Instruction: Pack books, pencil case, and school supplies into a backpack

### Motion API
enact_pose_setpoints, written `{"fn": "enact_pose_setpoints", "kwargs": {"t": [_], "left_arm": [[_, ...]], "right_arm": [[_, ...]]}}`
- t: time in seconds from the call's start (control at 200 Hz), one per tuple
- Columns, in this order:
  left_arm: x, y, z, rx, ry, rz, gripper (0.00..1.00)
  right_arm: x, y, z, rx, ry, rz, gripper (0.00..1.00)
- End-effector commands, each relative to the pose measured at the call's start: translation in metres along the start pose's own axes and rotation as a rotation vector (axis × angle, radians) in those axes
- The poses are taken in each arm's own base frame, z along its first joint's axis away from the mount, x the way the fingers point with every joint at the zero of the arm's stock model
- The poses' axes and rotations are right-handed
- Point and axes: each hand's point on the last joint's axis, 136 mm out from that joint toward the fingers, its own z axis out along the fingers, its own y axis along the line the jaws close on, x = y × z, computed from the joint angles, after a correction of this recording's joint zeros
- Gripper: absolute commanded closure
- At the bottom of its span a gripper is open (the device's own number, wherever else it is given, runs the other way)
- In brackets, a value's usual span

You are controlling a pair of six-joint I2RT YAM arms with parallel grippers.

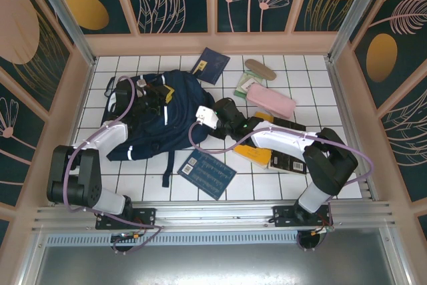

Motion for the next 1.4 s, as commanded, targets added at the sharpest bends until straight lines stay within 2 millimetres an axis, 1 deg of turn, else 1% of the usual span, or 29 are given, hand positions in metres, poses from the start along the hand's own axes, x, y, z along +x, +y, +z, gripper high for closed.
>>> {"fn": "enact_pose_setpoints", "kwargs": {"t": [0.0, 0.21, 0.295, 0.32, 0.445, 0.556, 0.671, 0.796, 0.936, 1.076, 1.221, 1.396], "left_arm": [[-0.014, -0.074, -0.022, 0.235, -0.094, 0.083, 1.00], [-0.019, -0.075, -0.023, 0.233, -0.122, 0.076, 1.00], [-0.021, -0.074, -0.023, 0.227, -0.130, 0.077, 1.00], [-0.021, -0.073, -0.023, 0.225, -0.133, 0.077, 1.00], [-0.022, -0.069, -0.024, 0.216, -0.145, 0.074, 1.00], [-0.023, -0.068, -0.025, 0.219, -0.151, 0.070, 1.00], [-0.022, -0.069, -0.026, 0.222, -0.153, 0.067, 1.00], [-0.021, -0.070, -0.027, 0.225, -0.153, 0.064, 1.00], [-0.020, -0.069, -0.027, 0.226, -0.146, 0.059, 1.00], [-0.021, -0.069, -0.028, 0.230, -0.148, 0.056, 1.00], [-0.021, -0.068, -0.028, 0.231, -0.149, 0.051, 1.00], [-0.021, -0.068, -0.028, 0.230, -0.151, 0.050, 1.00]], "right_arm": [[-0.014, 0.033, -0.007, -0.124, -0.029, 0.008, 1.00], [-0.028, 0.062, -0.009, -0.173, -0.058, 0.002, 1.00], [-0.035, 0.068, -0.012, -0.180, -0.075, 0.008, 1.00], [-0.039, 0.073, -0.015, -0.203, -0.092, 0.010, 1.00], [-0.055, 0.084, -0.022, -0.238, -0.125, 0.020, 1.00], [-0.066, 0.097, -0.023, -0.269, -0.138, 0.015, 1.00], [-0.075, 0.107, -0.016, -0.279, -0.134, 0.019, 1.00], [-0.082, 0.117, 0.000, -0.273, -0.110, 0.021, 1.00], [-0.088, 0.123, 0.018, -0.205, -0.087, 0.011, 1.00], [-0.099, 0.132, 0.027, -0.177, -0.091, 0.010, 1.00], [-0.104, 0.148, 0.038, -0.171, -0.081, -0.003, 1.00], [-0.114, 0.163, 0.047, -0.185, -0.076, -0.013, 1.00]]}}
